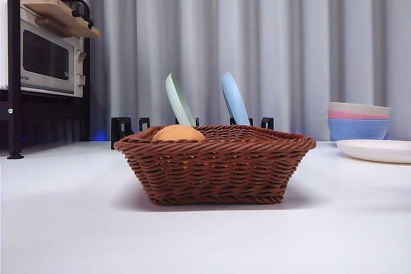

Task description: Pick up the basket,pick up the corn from the table,pick up the potato from the table,pick up the cucumber from the table,put all items into the basket

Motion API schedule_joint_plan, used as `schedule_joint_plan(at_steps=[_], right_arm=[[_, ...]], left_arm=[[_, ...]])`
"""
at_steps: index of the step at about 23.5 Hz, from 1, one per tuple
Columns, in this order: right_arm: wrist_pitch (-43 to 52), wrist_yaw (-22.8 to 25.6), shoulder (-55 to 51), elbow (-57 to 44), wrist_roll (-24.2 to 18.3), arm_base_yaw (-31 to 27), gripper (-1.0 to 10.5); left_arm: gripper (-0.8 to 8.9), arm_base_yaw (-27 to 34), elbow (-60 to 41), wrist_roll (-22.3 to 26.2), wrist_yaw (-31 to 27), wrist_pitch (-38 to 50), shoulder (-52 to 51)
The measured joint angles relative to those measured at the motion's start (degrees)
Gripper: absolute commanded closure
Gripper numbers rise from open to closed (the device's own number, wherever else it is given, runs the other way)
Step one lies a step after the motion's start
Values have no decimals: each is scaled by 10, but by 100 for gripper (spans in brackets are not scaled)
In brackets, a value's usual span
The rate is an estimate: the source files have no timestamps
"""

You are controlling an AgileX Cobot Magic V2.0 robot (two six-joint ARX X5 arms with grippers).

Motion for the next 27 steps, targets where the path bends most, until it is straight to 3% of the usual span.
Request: schedule_joint_plan(at_steps=[17, 25, 27], right_arm=[[0, 3, 0, 0, 0, 0, 963], [-13, 230, -18, 0, -17, 0, 962], [-16, 257, -30, 0, -17, -3, 962]], left_arm=[[817, 0, 0, 0, 0, 0, 0], [817, 0, 0, 0, 0, 0, 0], [817, 0, 0, 0, 0, 0, 0]])
